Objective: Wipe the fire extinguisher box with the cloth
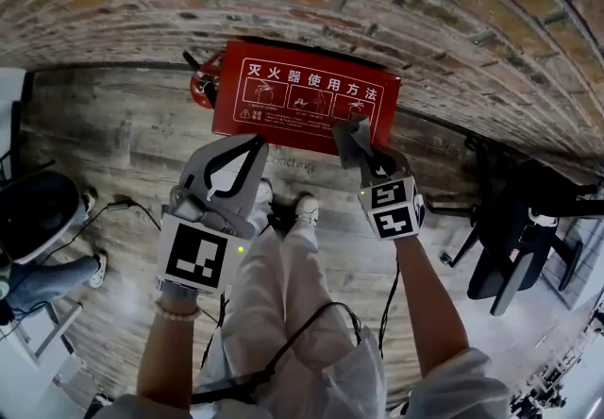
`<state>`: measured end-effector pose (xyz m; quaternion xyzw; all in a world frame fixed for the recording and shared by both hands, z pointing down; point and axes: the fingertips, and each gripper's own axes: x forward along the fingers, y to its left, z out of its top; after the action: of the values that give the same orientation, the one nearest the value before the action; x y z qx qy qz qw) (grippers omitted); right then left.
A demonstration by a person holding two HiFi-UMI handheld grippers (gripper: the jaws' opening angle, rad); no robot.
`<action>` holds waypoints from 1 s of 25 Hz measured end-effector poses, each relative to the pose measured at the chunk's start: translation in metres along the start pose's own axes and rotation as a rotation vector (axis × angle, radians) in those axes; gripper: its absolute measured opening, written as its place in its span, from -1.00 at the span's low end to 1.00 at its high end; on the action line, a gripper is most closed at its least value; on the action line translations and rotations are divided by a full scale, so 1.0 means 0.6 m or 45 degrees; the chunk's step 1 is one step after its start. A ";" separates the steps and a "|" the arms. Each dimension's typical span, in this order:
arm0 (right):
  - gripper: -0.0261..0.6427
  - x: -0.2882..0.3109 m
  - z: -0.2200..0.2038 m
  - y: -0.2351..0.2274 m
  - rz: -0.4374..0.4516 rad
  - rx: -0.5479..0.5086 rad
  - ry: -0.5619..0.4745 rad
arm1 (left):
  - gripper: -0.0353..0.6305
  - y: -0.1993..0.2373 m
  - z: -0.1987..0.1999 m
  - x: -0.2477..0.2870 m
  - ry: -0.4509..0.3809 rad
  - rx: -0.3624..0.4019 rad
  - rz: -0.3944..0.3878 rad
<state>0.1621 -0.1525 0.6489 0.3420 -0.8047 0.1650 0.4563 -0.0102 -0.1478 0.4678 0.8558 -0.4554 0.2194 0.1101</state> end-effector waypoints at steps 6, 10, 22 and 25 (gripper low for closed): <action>-0.86 -0.009 -0.016 -0.020 -0.041 0.023 0.024 | -0.90 -0.006 0.002 0.004 0.001 0.005 -0.008; -0.86 -0.014 -0.033 -0.039 -0.077 0.068 0.039 | -0.90 -0.009 0.004 0.007 -0.005 0.003 -0.014; -0.86 -0.033 -0.035 -0.047 -0.122 0.112 0.058 | -0.90 -0.005 0.021 -0.012 -0.023 0.020 -0.004; -0.86 -0.065 -0.006 -0.048 -0.137 0.133 0.015 | -0.90 0.002 0.051 -0.030 -0.046 0.024 0.007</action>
<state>0.1984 -0.1555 0.6161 0.4073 -0.7726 0.1840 0.4509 -0.0117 -0.1470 0.4323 0.8593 -0.4577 0.2084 0.0933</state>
